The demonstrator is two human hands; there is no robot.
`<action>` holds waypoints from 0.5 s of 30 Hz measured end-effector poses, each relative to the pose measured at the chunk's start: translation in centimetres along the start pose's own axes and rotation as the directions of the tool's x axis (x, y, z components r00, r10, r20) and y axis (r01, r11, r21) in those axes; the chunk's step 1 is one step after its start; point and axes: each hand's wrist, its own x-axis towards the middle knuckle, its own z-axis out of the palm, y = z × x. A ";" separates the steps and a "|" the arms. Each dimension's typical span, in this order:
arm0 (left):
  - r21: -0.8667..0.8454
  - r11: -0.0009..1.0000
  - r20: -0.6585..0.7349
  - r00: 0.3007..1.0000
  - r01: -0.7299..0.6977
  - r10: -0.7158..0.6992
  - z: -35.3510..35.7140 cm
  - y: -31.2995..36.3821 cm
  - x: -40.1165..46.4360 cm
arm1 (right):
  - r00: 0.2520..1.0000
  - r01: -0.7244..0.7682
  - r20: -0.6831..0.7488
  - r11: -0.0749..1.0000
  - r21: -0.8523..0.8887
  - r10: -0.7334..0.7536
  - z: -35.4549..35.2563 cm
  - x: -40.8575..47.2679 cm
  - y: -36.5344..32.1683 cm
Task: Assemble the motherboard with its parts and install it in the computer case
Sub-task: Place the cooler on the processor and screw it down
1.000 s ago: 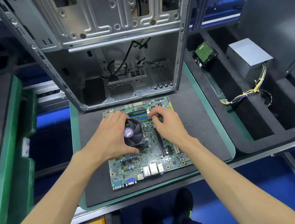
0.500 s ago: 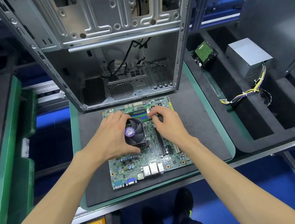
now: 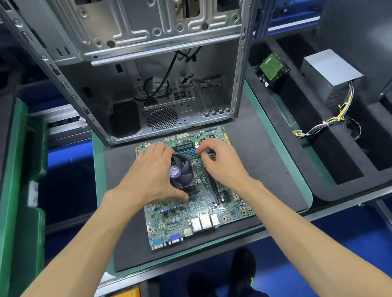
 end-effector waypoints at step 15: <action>0.002 1.000 -0.055 0.998 0.007 -0.007 1.3 -0.5 -1.3 | 0.997 -0.019 0.077 0.999 -0.049 0.023 -0.1 0.1 -1.7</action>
